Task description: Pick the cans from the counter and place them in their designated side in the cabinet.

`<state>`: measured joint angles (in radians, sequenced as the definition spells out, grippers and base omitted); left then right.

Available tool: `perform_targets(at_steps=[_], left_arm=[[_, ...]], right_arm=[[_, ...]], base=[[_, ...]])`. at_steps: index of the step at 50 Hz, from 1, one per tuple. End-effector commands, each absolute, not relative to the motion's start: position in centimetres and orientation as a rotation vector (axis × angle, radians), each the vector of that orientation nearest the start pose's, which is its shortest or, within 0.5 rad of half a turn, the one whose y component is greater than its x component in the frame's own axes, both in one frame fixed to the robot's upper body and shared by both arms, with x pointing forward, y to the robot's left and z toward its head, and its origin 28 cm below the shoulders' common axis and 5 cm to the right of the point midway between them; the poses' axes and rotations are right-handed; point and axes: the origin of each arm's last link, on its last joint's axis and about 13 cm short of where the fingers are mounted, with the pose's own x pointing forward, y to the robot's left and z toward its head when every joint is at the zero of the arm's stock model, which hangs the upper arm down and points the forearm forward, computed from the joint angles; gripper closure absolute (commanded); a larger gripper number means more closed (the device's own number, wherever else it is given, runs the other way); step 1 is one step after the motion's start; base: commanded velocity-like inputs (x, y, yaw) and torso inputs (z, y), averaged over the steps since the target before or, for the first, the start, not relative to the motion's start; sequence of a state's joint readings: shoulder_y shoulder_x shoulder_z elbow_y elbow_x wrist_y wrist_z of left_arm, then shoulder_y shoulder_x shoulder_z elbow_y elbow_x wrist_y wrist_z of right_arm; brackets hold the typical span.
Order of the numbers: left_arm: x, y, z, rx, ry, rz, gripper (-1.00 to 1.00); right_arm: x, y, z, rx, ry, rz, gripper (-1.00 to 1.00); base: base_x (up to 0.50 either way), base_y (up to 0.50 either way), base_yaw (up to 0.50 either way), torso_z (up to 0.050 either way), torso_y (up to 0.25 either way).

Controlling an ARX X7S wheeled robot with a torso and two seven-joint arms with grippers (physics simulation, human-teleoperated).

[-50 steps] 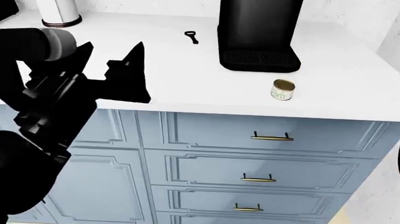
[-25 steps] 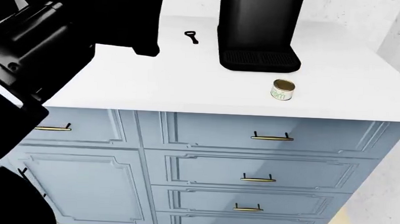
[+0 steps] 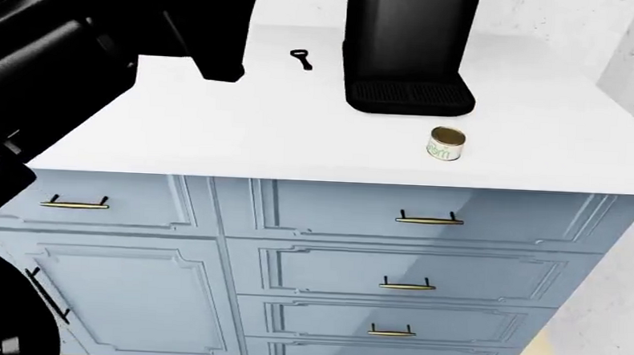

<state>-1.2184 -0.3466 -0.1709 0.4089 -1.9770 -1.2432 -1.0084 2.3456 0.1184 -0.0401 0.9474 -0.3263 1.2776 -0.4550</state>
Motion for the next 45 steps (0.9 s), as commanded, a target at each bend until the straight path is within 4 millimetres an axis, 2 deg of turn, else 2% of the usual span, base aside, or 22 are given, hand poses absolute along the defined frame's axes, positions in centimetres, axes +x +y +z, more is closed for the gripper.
perform_targets(at_steps=[1,18,45], left_arm=[[20.10,22.10,35.65,-0.328,-0.162,-0.624,-1.00],[20.02,22.27,35.81,-0.356,-0.199,-0.649,-1.00],[19.76,22.39,36.18,-0.334,-0.232,-0.659,-1.00]], right_arm=[[26.15,-16.61,56.74,-0.061,-0.110,0.005,1.00],[26.15,-16.61,56.74,-0.061,-0.110,0.005,1.00],[26.15,-16.61,56.74,-0.061,-0.110,0.005,1.00]], base=[[0.35,-0.27,0.00,0.000,0.000],[0.37,-0.26,0.00,0.001,0.002],[0.02,-0.01,0.00,0.050,0.000]])
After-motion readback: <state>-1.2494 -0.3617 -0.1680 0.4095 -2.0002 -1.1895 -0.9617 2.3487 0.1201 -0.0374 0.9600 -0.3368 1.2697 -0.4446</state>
